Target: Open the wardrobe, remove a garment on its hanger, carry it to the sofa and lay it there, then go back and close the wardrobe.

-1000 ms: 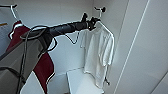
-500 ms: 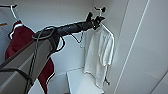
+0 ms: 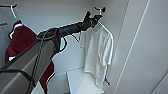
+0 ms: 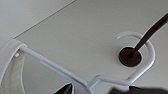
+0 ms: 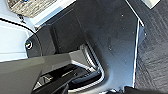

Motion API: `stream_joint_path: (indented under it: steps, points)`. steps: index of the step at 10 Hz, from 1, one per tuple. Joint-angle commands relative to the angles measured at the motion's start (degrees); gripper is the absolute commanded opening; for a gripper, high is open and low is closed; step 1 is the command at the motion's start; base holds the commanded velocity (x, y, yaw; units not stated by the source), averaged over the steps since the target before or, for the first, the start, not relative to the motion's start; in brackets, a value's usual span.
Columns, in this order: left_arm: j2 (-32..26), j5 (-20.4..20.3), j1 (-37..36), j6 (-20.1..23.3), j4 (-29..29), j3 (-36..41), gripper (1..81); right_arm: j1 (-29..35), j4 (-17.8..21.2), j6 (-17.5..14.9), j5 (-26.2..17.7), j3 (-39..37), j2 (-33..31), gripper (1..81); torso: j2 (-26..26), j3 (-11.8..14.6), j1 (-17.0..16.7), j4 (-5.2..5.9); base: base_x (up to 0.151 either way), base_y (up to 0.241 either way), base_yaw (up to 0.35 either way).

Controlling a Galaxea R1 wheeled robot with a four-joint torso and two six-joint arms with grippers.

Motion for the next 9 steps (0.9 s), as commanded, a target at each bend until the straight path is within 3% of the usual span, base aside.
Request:
stream_joint_path:
  steps: [1,2,3,9]
  points:
    - [2.5,-2.6,-11.6,0.3,1.4,1.1,81.1,1.9,0.4,0.2,-2.5,0.3,0.1,81.1,0.0,0.0,0.0,0.0,0.0,0.0,0.0]
    - [2.5,-2.6,-11.6,0.3,1.5,1.9,81.1,1.9,0.4,0.2,-2.5,0.3,0.1,81.1,0.0,0.0,0.0,0.0,0.0,0.0,0.0]
    - [2.3,-2.6,-11.6,0.3,2.0,3.2,1.0,1.9,0.4,0.2,-2.5,0.3,0.1,81.1,0.0,0.0,0.0,0.0,0.0,0.0,0.0]
    - [-2.0,-5.4,-14.5,0.1,2.2,11.7,1.0,1.9,0.3,0.2,-2.4,0.1,0.1,81.1,0.0,0.0,0.0,0.0,0.0,0.0,0.0]
